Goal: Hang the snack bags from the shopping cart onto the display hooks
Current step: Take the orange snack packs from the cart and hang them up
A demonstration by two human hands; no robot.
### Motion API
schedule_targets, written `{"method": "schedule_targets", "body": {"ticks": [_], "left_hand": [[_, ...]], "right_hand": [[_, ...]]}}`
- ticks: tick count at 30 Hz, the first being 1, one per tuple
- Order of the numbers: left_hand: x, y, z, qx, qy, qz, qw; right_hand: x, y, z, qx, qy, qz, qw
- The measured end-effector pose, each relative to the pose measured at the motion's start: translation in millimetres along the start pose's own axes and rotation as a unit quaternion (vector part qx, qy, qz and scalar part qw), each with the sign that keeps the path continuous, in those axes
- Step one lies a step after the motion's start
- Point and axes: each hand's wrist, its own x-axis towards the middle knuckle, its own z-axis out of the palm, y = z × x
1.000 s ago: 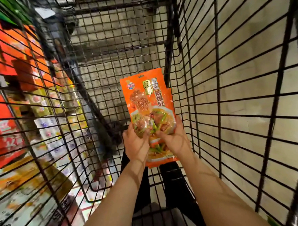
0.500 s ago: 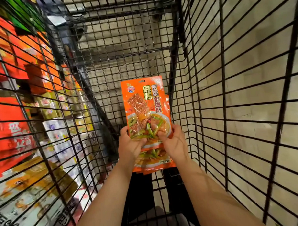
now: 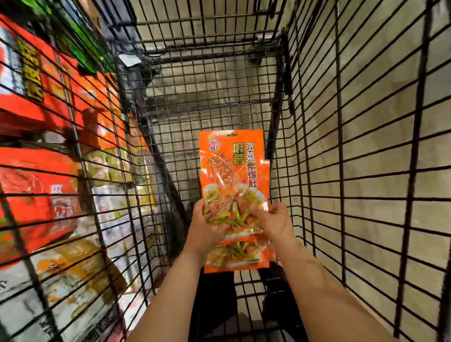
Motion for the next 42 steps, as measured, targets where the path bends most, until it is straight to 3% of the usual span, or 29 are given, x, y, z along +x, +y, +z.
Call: {"method": "schedule_targets", "body": {"ticks": [3, 6, 9, 12, 16, 20, 23, 28, 35, 38, 42], "left_hand": [[-15, 27, 0, 0.002, -0.009, 0.032, 0.999], [-32, 37, -3, -0.016, 0.037, 0.063, 0.997], [-65, 50, 1, -0.096, 0.076, 0.056, 0.991], [-105, 66, 14, -0.181, 0.105, 0.080, 0.975], [-157, 85, 33, -0.248, 0.118, 0.141, 0.951], [-217, 106, 51, -0.224, 0.155, 0.236, 0.933], [-252, 104, 58, -0.161, 0.178, 0.294, 0.925], [-298, 97, 70, -0.249, 0.210, 0.337, 0.884], [-354, 91, 74, -0.253, 0.302, 0.369, 0.842], [-370, 94, 69, -0.251, 0.296, 0.386, 0.836], [-392, 97, 70, -0.270, 0.329, 0.414, 0.805]], "right_hand": [[-16, -12, -10, 0.024, -0.006, -0.024, 0.999], [-34, -38, -27, 0.055, -0.036, -0.067, 0.996], [-58, -68, -48, 0.088, -0.090, -0.105, 0.986], [-85, -89, -70, 0.064, -0.095, -0.177, 0.978], [-129, -104, -109, 0.037, -0.137, -0.291, 0.946], [-169, -102, -147, 0.052, -0.169, -0.367, 0.913], [-195, -94, -167, 0.080, -0.188, -0.375, 0.905], [-227, -92, -185, 0.085, -0.222, -0.371, 0.898], [-283, -89, -198, 0.086, -0.267, -0.424, 0.861], [-305, -94, -204, 0.111, -0.304, -0.429, 0.843], [-331, -94, -209, 0.096, -0.335, -0.436, 0.830]]}}
